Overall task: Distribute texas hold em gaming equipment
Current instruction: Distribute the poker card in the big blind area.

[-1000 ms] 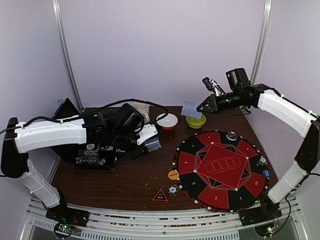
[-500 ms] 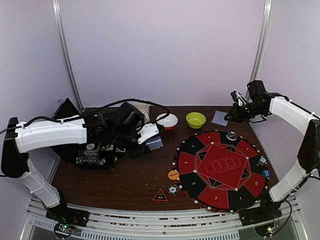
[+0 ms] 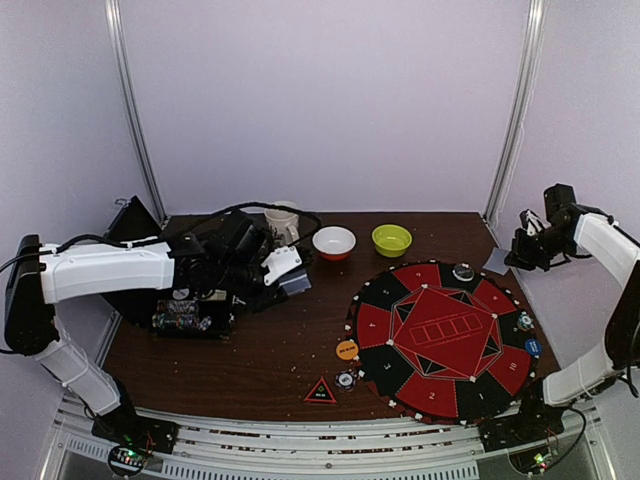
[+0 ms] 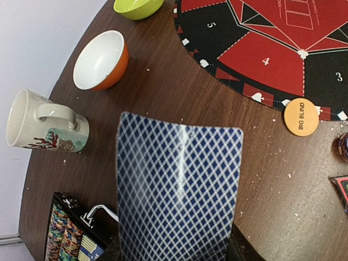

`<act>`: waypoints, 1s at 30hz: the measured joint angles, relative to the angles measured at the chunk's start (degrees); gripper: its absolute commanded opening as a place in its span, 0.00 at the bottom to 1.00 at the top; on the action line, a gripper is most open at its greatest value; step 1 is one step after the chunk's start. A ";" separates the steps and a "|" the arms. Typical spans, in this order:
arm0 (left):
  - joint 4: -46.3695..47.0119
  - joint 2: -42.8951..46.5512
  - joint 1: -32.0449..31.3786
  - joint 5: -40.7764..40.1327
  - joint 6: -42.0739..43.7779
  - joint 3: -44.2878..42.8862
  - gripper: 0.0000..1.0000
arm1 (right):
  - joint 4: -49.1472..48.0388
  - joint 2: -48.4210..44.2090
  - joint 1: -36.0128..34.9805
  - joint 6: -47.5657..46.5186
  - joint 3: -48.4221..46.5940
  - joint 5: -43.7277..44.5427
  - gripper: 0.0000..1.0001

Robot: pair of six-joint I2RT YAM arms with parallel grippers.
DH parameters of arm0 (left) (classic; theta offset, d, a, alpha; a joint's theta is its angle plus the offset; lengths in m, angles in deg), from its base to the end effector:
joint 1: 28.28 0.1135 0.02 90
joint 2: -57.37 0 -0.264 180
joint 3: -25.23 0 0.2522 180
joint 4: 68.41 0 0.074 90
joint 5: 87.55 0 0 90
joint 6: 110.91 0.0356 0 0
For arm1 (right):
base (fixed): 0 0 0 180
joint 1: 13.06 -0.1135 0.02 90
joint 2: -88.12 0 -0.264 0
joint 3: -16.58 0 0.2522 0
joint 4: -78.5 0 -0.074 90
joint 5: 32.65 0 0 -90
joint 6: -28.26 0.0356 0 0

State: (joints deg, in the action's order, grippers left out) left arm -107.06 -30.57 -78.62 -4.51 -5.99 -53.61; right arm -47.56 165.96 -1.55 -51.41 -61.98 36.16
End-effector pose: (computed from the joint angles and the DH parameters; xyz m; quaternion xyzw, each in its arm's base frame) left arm 0.2159 -0.2536 0.2565 0.4836 0.7959 -0.0555 0.3599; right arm 0.2777 -0.0434 0.2889 0.1197 0.9269 0.1713 0.3119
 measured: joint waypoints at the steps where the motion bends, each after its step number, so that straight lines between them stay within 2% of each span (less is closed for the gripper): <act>1: 0.22 0.00 0.17 0.15 0.15 0.26 0.46 | 0.11 -0.02 0.57 0.13 0.37 0.33 0.00; 8: 1.25 0.17 0.81 1.07 1.27 0.68 0.46 | -0.04 -2.10 1.42 1.95 4.11 1.49 0.00; 19: 1.51 -0.11 0.87 2.01 2.58 -1.38 0.46 | -0.96 -2.32 1.49 2.32 4.11 0.96 0.00; 30: 2.56 -0.13 1.29 3.17 2.58 1.01 0.46 | -0.83 -2.32 1.49 1.44 3.87 1.88 0.00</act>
State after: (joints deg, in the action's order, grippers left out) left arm -104.50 -30.70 -77.33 -1.34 -3.41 -52.60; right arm -48.39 163.65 -0.07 -49.97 -58.11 38.04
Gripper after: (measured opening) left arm 0.460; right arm 0.008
